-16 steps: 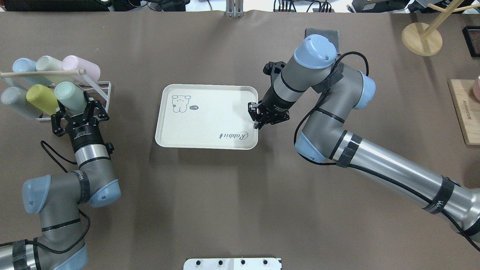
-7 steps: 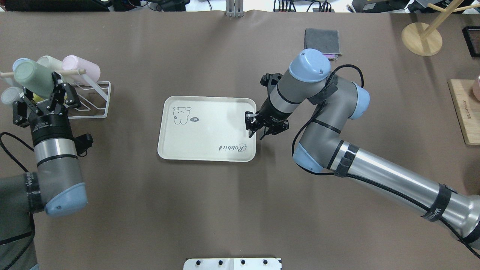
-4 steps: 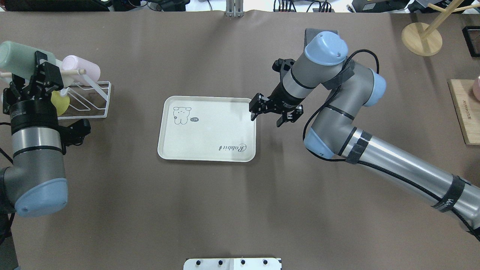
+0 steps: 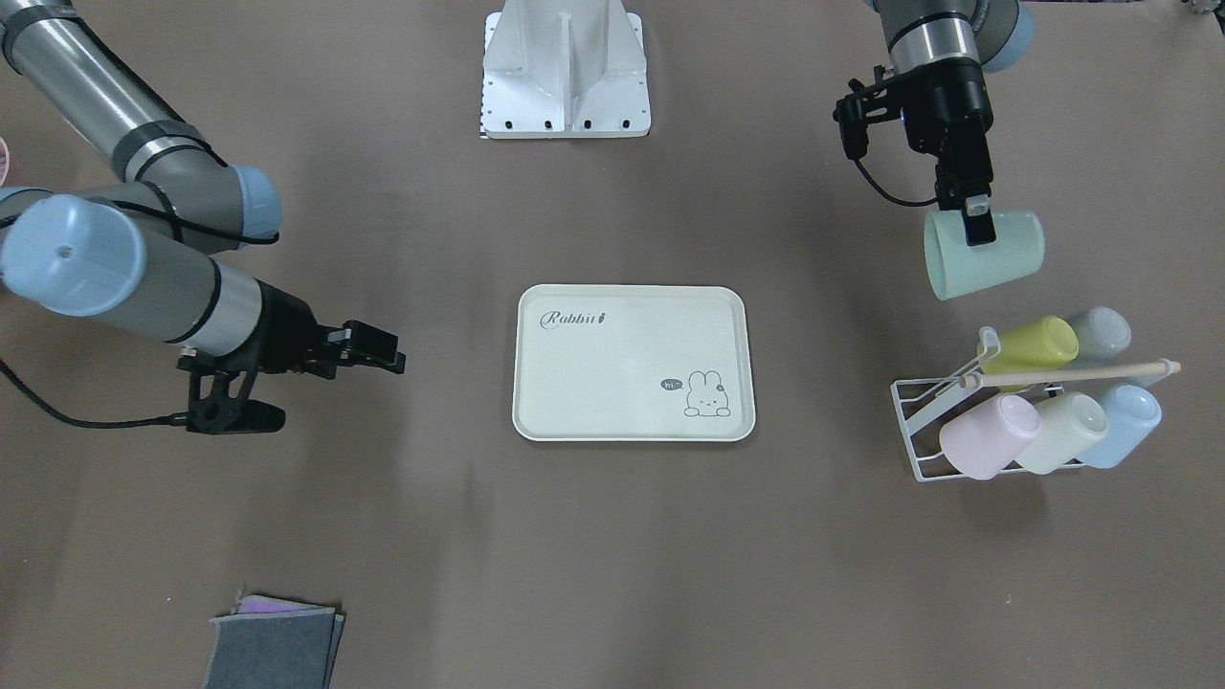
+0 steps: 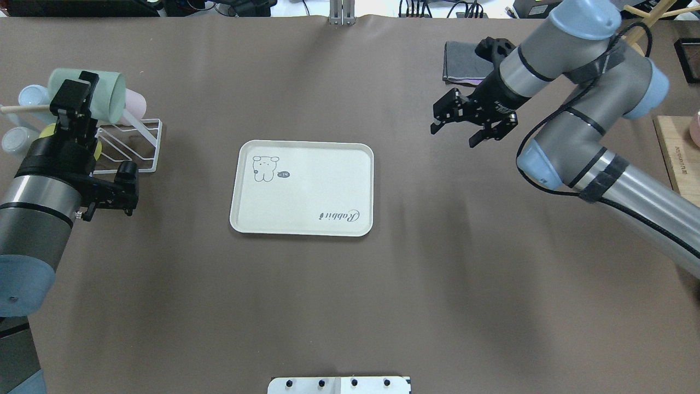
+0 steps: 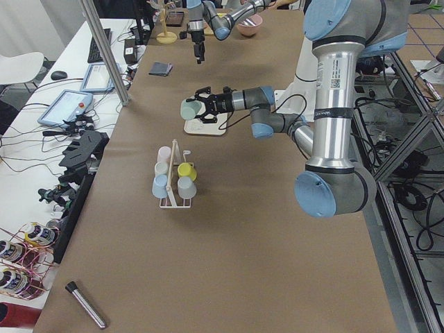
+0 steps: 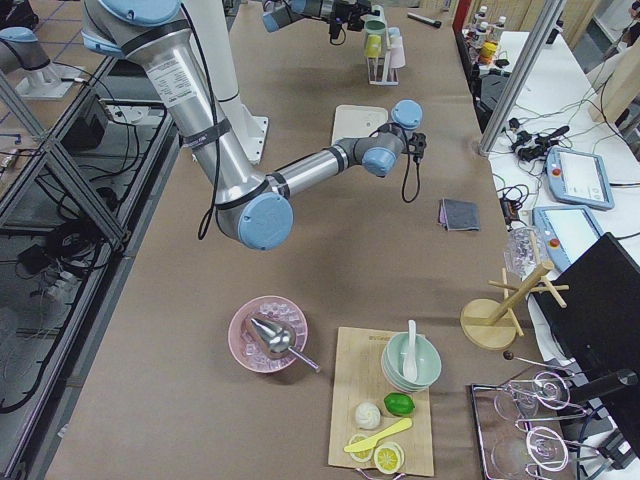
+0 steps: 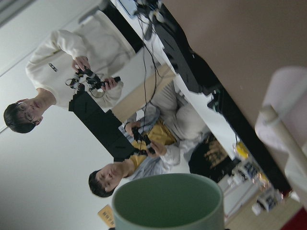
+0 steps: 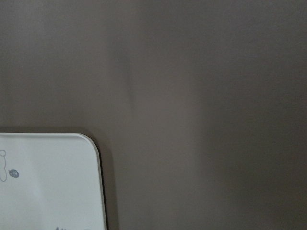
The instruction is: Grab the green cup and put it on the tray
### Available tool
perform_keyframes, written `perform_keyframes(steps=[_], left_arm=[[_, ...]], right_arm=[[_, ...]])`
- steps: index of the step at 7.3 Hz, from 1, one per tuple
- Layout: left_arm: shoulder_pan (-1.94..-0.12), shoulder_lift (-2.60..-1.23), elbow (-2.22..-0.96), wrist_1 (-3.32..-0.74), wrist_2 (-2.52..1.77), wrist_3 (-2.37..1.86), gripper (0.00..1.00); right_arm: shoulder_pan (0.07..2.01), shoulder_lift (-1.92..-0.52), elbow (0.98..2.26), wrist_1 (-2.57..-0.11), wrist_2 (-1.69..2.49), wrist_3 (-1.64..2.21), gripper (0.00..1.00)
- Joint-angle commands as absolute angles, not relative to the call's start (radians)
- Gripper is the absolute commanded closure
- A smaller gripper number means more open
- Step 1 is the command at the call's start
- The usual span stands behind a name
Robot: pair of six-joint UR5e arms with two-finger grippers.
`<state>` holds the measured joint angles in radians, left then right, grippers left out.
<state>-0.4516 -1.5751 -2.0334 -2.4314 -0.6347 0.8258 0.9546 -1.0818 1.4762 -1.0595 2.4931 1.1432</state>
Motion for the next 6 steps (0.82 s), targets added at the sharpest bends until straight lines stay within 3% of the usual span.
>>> perform_keyframes(steps=[1,4,6], left_arm=[[-0.475,-1.664,-1.929,-2.640,-0.887,0.402,0.93],[-0.509,-1.814,-1.763,-2.876,-1.170,0.098,0.98],[-0.503,-1.943,-1.563,-3.108,-1.248,-0.033,0.98]], right_arm=[[1.040,-1.274,1.621,-1.062,2.554,1.040,0.00],[1.179,-1.448,1.637,-1.068,2.583,0.762,0.00],[1.251,-1.499,1.629,-1.107,2.563,0.605,0.00]])
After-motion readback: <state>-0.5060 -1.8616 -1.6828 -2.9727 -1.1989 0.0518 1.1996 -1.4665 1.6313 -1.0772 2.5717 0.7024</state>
